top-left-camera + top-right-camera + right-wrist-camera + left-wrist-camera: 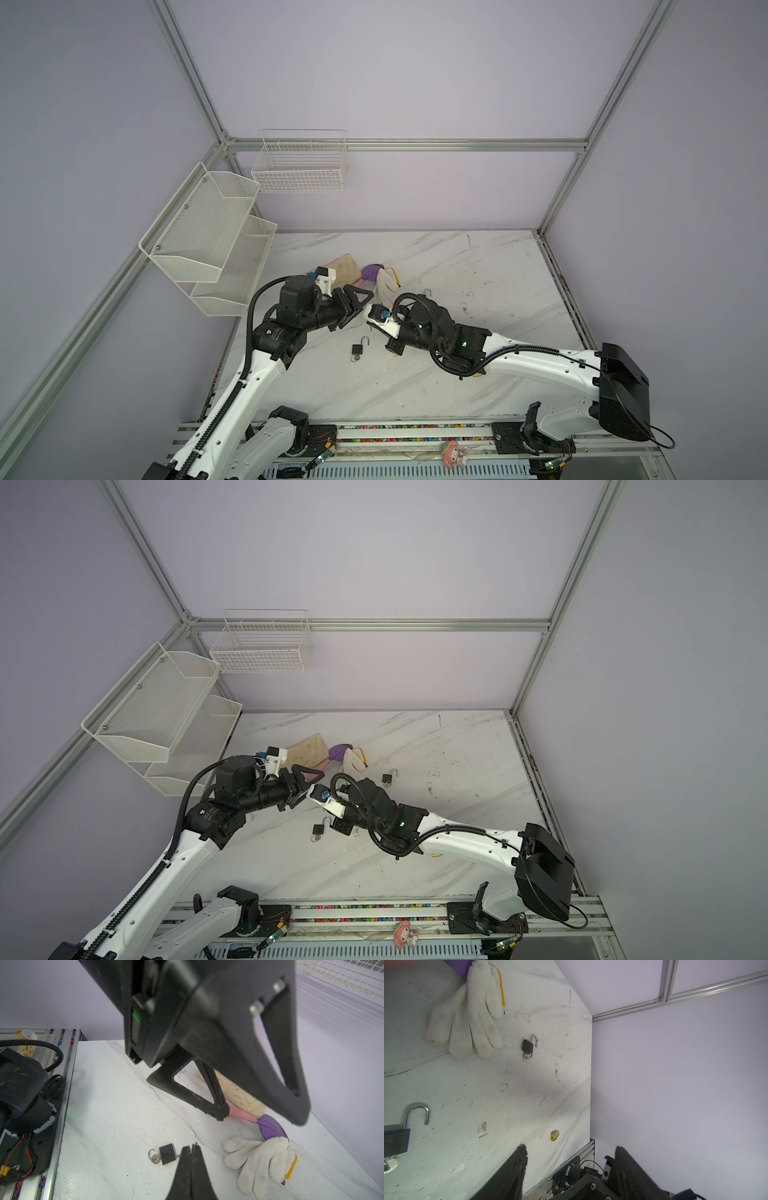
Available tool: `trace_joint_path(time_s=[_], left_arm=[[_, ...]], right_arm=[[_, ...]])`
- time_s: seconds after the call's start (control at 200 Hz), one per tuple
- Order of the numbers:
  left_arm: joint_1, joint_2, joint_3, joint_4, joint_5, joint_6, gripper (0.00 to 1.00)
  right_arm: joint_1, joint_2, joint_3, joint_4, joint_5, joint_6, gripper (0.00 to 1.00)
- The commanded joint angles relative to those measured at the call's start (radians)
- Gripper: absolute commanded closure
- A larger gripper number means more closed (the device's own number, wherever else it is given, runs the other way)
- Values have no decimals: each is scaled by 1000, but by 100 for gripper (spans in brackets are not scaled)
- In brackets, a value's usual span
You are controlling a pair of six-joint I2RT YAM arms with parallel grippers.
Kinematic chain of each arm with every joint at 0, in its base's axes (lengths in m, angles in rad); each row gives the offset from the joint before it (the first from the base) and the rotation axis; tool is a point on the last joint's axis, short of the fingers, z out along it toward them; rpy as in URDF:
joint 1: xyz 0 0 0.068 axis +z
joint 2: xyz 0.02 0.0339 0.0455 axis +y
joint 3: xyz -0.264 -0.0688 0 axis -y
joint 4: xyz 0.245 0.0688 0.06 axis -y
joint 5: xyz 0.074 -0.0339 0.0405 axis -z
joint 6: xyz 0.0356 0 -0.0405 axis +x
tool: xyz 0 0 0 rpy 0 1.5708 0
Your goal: Unlock with the key
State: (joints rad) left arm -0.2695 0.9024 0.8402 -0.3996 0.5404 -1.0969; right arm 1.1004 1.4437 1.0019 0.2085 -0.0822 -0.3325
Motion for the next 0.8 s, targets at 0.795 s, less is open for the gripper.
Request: trace_joint_path(time_s=[0.795], left_arm=[[-37,-24,-341,699,-260,-819,29]], right_arm=[[-97,149,137,236,-27,657,100]])
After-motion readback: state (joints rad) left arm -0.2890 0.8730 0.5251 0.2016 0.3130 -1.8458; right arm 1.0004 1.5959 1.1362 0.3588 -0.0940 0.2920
